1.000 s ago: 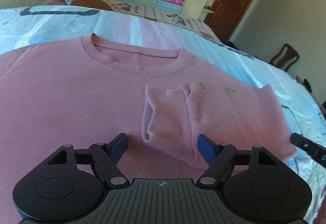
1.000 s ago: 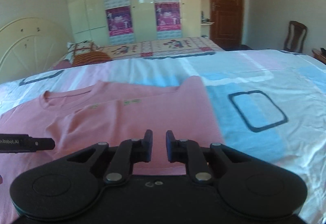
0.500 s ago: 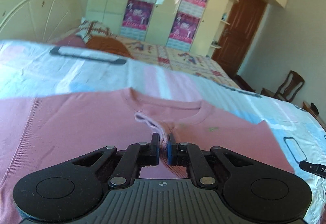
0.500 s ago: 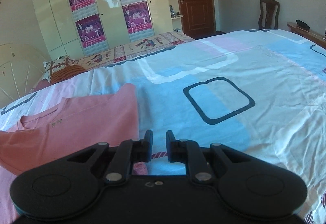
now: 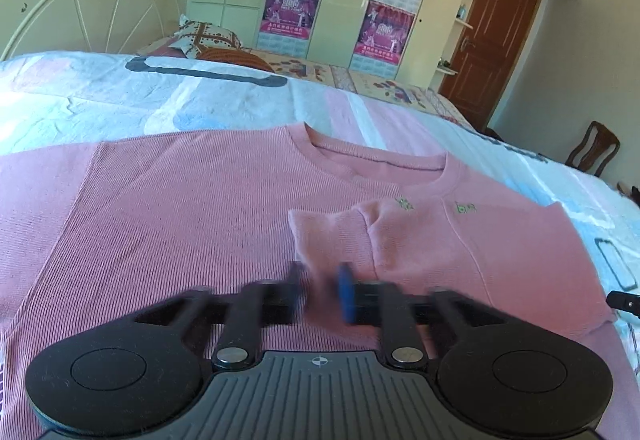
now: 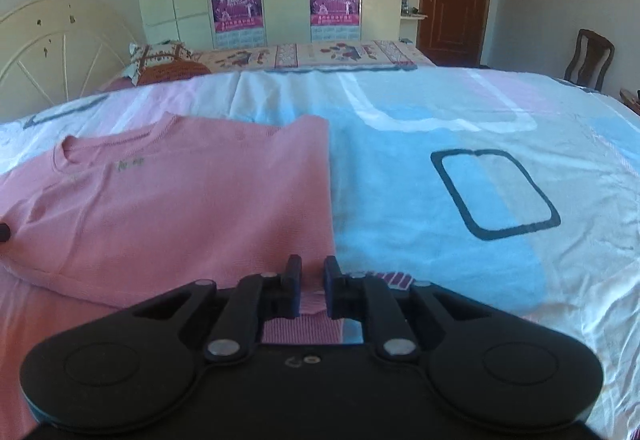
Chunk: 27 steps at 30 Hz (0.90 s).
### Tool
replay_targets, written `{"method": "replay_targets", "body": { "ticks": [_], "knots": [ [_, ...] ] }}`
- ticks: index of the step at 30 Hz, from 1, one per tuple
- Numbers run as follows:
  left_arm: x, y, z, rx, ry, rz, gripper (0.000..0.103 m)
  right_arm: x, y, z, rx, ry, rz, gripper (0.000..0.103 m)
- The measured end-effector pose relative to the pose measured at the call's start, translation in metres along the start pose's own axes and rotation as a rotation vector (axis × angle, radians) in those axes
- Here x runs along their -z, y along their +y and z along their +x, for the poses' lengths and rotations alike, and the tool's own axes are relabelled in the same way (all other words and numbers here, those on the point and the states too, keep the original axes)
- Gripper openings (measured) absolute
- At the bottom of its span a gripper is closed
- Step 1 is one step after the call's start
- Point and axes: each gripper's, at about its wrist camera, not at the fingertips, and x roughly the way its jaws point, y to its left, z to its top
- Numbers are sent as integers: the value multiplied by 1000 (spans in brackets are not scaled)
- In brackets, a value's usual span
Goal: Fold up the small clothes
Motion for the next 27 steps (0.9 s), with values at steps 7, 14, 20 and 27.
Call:
{"method": "replay_targets", "body": {
  "ticks": [7,14,20,27],
  "knots": [
    [-24,-3,46,58,73,2,37,-43,-17,40,-30,-60,42,13],
    [-23,-10,19,29,-117,11,6,-50,-18,73,-40,-10,13,9],
    [-17,2,33,-66,-20,-3,21,-51,-20,79,-39,-13,-3,9],
    [-33,-43,33,-41,-28,160,40,-80,-11,124,-38,33,-60,5]
  ]
}}
